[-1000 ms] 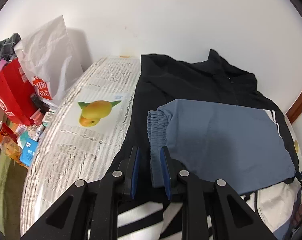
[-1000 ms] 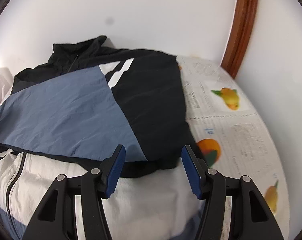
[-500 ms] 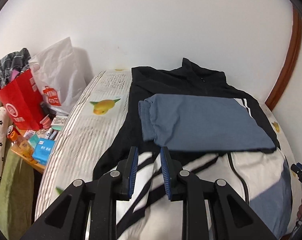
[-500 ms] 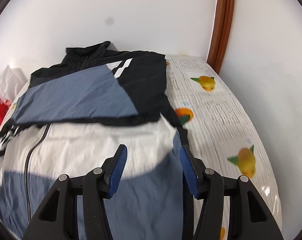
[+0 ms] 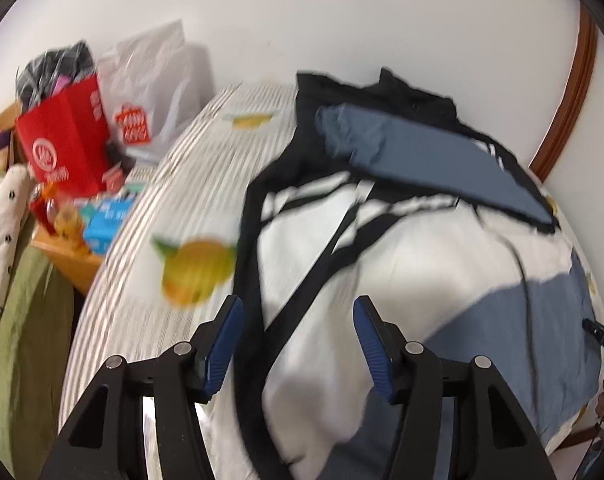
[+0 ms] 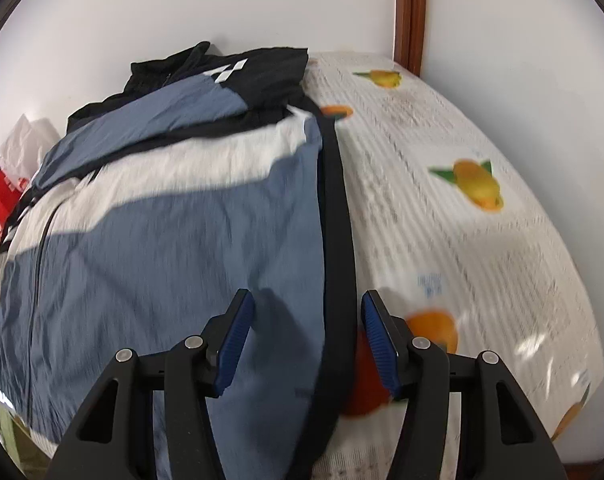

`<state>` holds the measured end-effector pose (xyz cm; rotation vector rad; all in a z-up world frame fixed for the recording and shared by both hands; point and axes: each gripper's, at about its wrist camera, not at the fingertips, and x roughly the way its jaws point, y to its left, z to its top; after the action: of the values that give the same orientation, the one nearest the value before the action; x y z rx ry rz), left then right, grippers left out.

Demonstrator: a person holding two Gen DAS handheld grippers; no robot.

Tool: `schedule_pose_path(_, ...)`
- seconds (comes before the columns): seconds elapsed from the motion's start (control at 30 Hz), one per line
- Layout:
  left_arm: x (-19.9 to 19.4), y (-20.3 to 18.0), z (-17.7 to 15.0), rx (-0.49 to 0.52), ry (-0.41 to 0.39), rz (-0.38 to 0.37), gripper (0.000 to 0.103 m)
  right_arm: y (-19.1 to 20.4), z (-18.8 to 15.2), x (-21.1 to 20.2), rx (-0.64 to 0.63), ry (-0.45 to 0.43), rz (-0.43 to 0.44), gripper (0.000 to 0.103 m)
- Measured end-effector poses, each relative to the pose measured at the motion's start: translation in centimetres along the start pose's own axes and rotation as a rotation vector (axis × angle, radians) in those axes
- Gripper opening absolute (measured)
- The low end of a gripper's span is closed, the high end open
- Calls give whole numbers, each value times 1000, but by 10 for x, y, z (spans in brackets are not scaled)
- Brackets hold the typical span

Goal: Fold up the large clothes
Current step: 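Withdraw the left tool from the folded sleeve, then grasp the white-and-blue jacket hem with the right tool while the left tool grasps it too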

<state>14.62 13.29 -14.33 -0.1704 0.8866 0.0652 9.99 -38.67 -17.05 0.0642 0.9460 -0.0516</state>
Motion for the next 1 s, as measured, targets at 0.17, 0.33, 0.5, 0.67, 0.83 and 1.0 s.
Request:
schedule_pose_path(0.17,4,16,-29,-42,41,-41,56,3,-15,-6,-16,-43,13,56)
schedule_pose_path(0.33,-2,1,-44,31,30,-37,58,12,-18,-5,1,-70,3,57)
schedule_pose_path(0.5,-3,-6,-48,49,21,-4,58,19,-20,-4,-5,-94,-52,51)
schedule_pose_path(0.67,-1,-9,-50,39,7,29,39,22,-21,-7,-19,-83,-10,10)
schedule_pose_path(0.83,-5,-9,-49,7,22,-25,9,20,-25,-17,13,-84,18,6)
schedule_pose_path(1.0,-34,-7,-50,16,-34,-58,8,9,-27,-43,50,-121,62,5)
